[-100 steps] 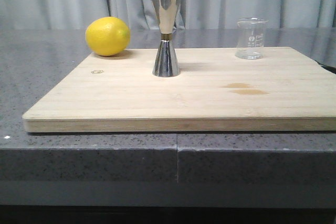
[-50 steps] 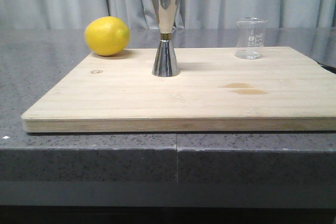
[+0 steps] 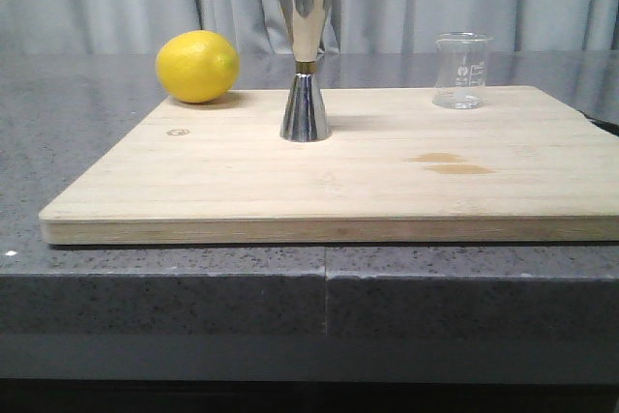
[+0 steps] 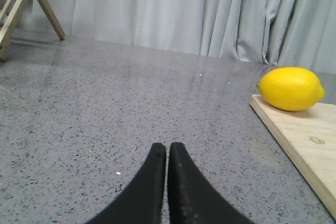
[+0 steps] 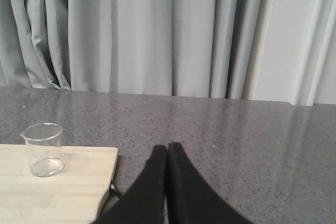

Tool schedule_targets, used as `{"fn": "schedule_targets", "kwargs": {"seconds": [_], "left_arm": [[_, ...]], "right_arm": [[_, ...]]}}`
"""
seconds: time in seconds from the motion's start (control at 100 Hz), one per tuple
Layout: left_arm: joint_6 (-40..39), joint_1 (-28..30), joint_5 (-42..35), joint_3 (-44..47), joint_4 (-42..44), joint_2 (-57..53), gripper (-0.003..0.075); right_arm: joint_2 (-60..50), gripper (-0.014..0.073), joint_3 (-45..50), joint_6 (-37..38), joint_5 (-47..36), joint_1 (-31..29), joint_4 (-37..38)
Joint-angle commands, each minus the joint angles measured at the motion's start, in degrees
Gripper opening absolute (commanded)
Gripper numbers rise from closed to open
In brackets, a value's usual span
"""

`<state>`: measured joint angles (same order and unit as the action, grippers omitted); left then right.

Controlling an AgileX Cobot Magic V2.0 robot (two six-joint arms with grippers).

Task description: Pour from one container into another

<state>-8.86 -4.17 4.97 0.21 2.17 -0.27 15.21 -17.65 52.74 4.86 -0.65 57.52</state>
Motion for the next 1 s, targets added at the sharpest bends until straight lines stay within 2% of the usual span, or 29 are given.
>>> {"fn": "schedule_targets", "kwargs": {"seconds": [0.0, 0.16, 0.22, 0.27, 0.37, 0.6, 0.8, 0.99], "left_arm": [[-0.06, 0.20, -4.17, 1.23, -0.51, -1.36, -0.0021], [-0.06, 0.20, -4.17, 1.23, -0.51, -1.36, -0.0021], [-0.06, 0.20, -4.17, 1.23, -0.51, -1.36, -0.0021], [-0.06, 0.20, -4.17, 1.23, -0.51, -1.36, -0.0021], [-0.06, 0.20, -4.17, 1.23, -0.51, -1.36, -0.0021], [-0.06, 0.20, -4.17, 1.23, -0.51, -1.36, -0.0021], [-0.06, 0.20, -4.17, 1.23, -0.51, -1.36, -0.0021], [-0.06, 0.20, -4.17, 1.23, -0.51, -1.36, -0.0021]], "right_arm": [[0.26, -0.0069, -1.48, 0.18, -2.22, -0.26, 0.46], [0.26, -0.0069, -1.48, -0.87, -2.01, -0.26, 1.17], [0.26, -0.0069, -1.48, -2.77, -1.78, -0.26, -1.53], [0.26, -0.0069, -1.48, -8.73, -0.79, -0.26, -8.37], [0.16, -0.0069, -1.48, -27.62, 1.42, -0.26, -27.51], [-5.47, -0.0069, 1.78, -62.51, -0.05, -0.26, -62.54], [-12.95, -0.0069, 9.02, -61.32, -2.56, -0.26, -63.32], [-14.92, -0.0069, 14.64, -48.16, -3.98, -0.26, -54.05]]}}
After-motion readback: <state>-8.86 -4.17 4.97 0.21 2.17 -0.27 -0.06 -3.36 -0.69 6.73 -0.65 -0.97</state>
